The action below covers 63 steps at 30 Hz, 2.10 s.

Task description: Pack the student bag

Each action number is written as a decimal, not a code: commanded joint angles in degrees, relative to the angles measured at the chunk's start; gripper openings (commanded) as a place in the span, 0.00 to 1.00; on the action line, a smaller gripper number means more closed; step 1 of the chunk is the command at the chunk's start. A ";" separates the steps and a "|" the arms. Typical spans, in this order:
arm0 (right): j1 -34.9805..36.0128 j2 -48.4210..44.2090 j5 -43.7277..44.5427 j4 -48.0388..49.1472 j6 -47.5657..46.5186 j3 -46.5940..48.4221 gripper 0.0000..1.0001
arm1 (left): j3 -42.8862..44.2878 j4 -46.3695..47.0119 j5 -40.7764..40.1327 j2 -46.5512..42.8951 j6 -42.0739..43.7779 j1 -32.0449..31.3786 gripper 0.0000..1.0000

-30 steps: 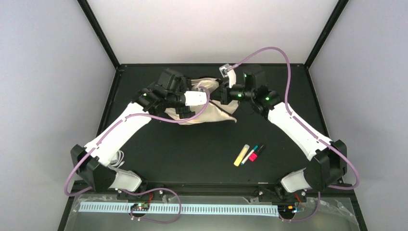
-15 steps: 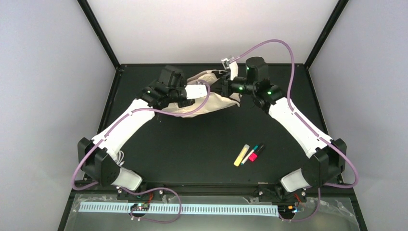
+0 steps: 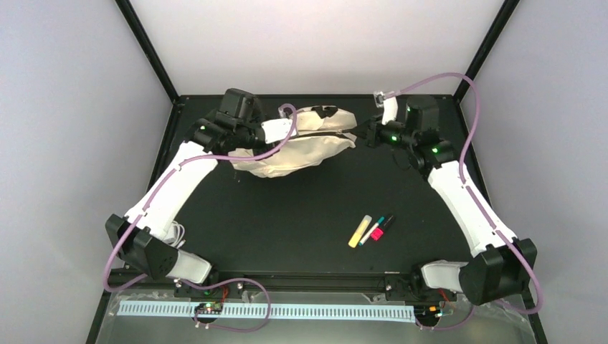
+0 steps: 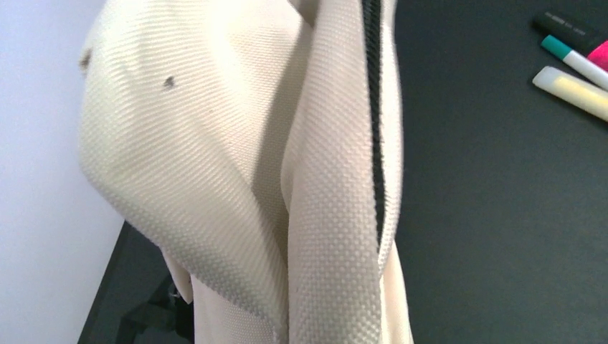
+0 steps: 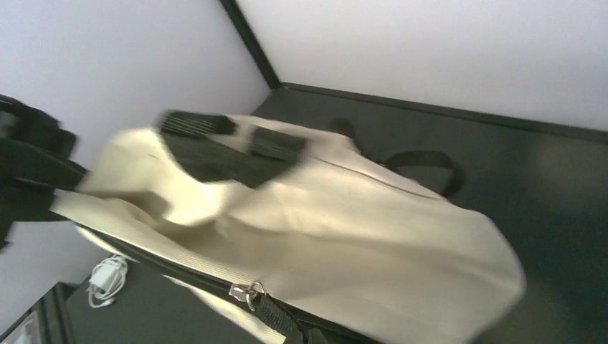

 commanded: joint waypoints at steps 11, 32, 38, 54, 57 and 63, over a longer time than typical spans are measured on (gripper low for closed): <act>-12.62 -2.12 6.95 8.47 2.87 -10.20 0.01 | 10.19 -10.27 19.32 -6.98 -8.66 11.71 0.02; 7.42 5.82 3.58 1.17 -1.20 19.23 0.01 | -6.07 -3.50 29.15 -12.10 -5.24 23.04 0.96; 7.52 3.88 2.86 3.07 0.18 16.76 0.01 | 13.61 -12.62 27.50 -8.93 -0.98 22.23 0.99; 7.51 2.08 5.42 0.42 -1.05 16.27 0.01 | 24.33 -5.54 6.84 9.41 -1.25 -4.66 0.96; 7.26 0.64 6.99 -0.22 -1.66 14.99 0.01 | 24.18 -4.23 3.90 10.68 -1.58 -4.73 0.44; 2.93 -3.99 12.41 0.66 0.49 5.44 0.01 | 23.42 -5.61 3.86 7.84 -3.40 -4.29 0.02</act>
